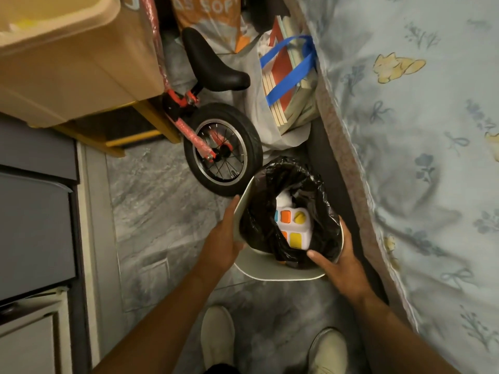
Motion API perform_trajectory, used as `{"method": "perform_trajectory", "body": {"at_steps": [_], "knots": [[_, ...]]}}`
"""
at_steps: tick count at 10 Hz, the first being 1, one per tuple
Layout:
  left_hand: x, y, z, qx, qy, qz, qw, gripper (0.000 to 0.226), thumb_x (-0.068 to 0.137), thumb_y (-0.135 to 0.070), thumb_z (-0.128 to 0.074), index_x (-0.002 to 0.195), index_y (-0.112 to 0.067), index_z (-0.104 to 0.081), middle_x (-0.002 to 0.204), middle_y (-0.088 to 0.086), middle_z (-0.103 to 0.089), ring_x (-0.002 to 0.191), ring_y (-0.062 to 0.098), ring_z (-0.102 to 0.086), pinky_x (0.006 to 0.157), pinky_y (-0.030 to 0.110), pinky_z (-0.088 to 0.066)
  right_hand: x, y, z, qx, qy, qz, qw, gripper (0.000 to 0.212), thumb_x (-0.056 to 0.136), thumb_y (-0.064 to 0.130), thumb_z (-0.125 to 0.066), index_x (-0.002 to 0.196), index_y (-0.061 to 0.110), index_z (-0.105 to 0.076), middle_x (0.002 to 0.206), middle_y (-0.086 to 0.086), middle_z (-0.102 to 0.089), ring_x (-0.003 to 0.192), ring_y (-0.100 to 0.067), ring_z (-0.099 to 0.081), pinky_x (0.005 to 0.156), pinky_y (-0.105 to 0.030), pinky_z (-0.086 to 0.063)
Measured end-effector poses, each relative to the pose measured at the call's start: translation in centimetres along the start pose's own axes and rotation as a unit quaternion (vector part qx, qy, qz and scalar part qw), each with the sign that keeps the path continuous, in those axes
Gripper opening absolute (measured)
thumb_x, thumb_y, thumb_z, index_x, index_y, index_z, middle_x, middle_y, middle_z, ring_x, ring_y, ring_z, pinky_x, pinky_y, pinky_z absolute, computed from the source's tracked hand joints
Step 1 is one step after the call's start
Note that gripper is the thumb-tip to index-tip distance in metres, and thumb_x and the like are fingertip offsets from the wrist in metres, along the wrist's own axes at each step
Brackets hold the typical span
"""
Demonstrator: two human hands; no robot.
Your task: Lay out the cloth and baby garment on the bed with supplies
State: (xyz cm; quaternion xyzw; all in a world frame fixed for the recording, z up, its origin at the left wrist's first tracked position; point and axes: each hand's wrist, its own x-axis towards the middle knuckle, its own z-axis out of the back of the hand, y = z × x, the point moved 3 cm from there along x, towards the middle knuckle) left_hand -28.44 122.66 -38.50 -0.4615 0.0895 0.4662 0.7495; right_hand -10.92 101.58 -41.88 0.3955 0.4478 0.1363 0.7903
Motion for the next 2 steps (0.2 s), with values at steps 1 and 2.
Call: {"method": "perform_trajectory", "body": {"at_steps": [1,2], "knots": [[-0.1,-0.5,0.3,-0.017,0.025,0.008,0.999,0.105,0.079,-0.009,-0.074,0.153,-0.032,-0.004,0.133,0.006,-0.054,0.111,0.028,-0.062,0.084,0.036,-0.055,-0.2,0.4,0.6,-0.012,0.013,-0.01,1.0,0.103,0.075,0.028,-0.082,0.15,0.045,-0.014,0.145,0.015,-0.042,0.133,-0.009,-0.041,0.103,-0.028,-0.044],[-1.2,-1.5,1.2,-0.004,0.029,0.03,0.999,0.083,0.083,-0.014,-0.069,0.149,-0.026,-0.021,0.125,0.005,-0.058,0.11,0.027,-0.061,0.079,0.028,-0.051,-1.2,2.4,0.7,-0.031,-0.015,0.005,0.999,0.084,0.08,0.029,-0.077,0.148,0.03,-0.028,0.147,0.004,-0.045,0.136,-0.017,-0.042,0.107,-0.028,-0.036]]}}
